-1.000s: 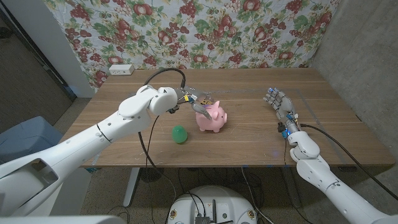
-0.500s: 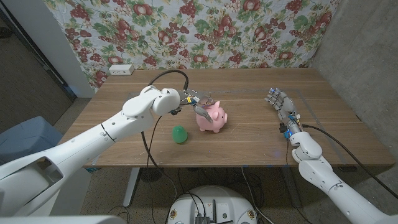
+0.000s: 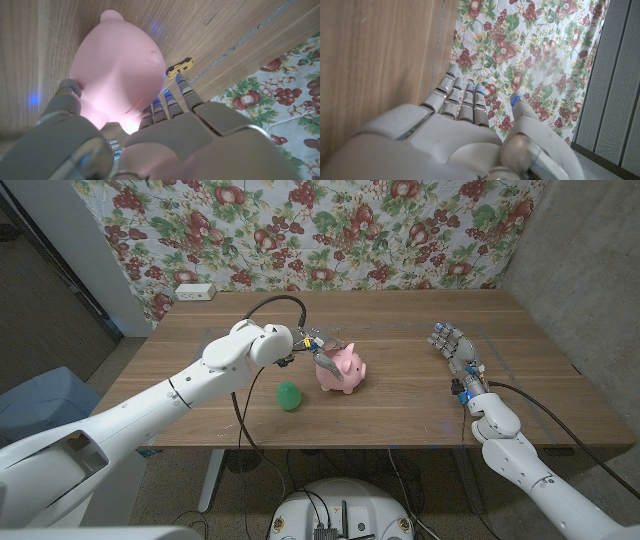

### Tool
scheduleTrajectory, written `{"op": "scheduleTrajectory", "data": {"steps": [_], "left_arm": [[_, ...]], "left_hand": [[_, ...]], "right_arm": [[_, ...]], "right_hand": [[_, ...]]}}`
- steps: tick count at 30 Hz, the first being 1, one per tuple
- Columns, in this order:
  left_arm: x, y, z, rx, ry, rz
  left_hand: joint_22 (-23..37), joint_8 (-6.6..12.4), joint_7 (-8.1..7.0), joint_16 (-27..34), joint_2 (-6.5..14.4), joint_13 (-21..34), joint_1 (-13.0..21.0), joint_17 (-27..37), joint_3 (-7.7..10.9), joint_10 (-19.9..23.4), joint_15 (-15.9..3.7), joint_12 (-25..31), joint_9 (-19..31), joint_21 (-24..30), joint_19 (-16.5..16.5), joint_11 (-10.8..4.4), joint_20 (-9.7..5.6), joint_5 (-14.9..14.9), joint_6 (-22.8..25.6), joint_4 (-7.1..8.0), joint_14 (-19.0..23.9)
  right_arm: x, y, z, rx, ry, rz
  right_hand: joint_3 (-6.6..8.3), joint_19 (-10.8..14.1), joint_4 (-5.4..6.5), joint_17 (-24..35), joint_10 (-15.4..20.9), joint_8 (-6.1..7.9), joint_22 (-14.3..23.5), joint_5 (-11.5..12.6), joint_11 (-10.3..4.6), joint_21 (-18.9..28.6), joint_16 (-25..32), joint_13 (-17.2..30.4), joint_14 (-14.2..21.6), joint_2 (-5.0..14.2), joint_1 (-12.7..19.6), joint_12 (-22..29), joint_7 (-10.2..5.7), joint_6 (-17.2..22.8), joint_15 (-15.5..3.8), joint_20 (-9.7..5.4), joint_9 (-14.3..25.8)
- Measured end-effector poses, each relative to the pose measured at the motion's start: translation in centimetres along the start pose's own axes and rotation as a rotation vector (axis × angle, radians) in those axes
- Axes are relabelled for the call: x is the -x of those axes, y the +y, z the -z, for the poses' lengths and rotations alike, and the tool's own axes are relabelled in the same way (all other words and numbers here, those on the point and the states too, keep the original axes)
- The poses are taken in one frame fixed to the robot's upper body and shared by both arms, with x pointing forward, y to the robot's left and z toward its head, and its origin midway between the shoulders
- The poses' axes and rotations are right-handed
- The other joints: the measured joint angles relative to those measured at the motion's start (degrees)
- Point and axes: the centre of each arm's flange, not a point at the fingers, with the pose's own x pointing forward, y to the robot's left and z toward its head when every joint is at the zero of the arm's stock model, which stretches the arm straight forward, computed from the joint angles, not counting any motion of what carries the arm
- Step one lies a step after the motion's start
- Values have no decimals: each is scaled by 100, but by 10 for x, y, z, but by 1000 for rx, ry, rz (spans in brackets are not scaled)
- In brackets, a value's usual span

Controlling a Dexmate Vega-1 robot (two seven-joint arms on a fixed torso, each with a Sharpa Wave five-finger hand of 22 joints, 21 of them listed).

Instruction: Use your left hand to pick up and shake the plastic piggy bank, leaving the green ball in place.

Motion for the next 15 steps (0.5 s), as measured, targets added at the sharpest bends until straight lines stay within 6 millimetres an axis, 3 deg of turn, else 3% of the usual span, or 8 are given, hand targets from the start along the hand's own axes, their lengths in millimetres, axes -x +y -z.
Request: {"op": "scheduleTrajectory", "data": {"steps": [15], "left_arm": [[-8, -8, -4, 14, -4, 29]], "left_hand": [[0, -1, -20, 26, 51, 0, 206, 1, -8, 0, 11, 0, 0, 66, 313, 0, 38, -3, -103, 7, 238]], "right_arm": [[6, -4, -1, 3, 1, 9]], "right_hand": [[0, 0, 0, 0, -1, 0, 0, 0, 0, -47, 0, 0, 0, 0, 0, 0, 0, -1, 0, 0, 0]]}}
